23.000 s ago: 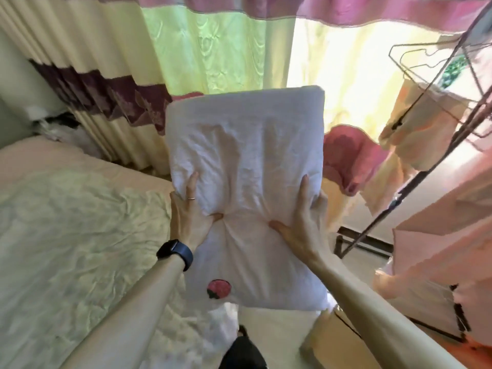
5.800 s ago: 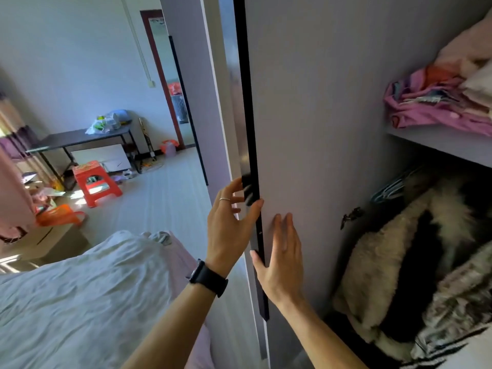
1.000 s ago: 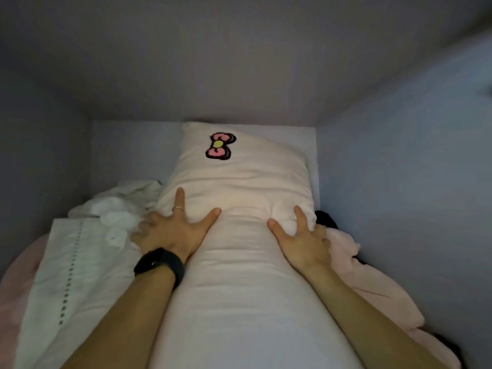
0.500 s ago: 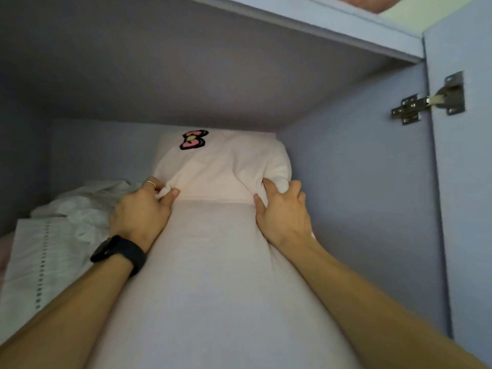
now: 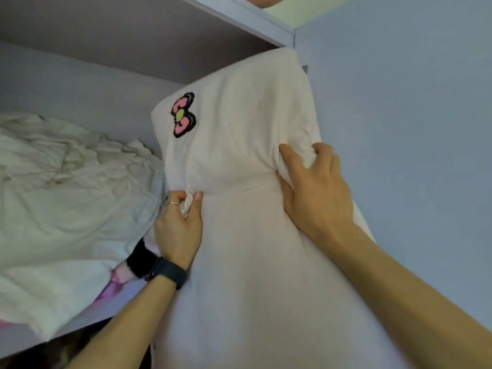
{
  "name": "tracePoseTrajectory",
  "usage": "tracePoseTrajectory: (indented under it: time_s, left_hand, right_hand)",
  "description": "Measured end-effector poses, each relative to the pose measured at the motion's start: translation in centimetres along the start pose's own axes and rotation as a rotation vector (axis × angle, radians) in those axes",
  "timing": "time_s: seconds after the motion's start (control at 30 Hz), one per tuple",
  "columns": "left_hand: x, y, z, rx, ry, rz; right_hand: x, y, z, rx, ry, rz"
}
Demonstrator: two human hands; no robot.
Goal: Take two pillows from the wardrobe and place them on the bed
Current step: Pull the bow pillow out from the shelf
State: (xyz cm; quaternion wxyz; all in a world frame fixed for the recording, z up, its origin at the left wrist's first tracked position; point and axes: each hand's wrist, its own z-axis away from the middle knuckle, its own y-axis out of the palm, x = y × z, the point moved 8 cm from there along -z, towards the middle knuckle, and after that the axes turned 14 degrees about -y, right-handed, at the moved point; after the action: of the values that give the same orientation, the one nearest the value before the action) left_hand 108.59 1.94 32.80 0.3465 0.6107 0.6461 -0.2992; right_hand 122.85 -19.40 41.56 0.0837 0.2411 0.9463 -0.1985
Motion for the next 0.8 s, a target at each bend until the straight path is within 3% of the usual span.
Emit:
tracePoseTrajectory:
  time_s: [0.2,0.3,0.53,0.8]
  left_hand:
    - [-1.3,7.4,13.1,0.218,-0.205,0.229]
    - [-4.8,10.8,19.7,0.360,-0.211,0.330]
    - [-18.4,13.6,32.9,0.615,0.126,0.440]
    - [-29.9,13.5,47.3,0.947,0.389,0.605]
  right_hand:
    - [-5.1,-9.1,8.1,0.086,-0.010,0.192]
    - [-9.0,-15.3,13.0,0.096,0.068,0.279]
    - [-16.2,-31.4,26.7,-0.006,0.437,0.437]
    - [-15.2,-46.9,39.2,-0.145,0.765,0.711]
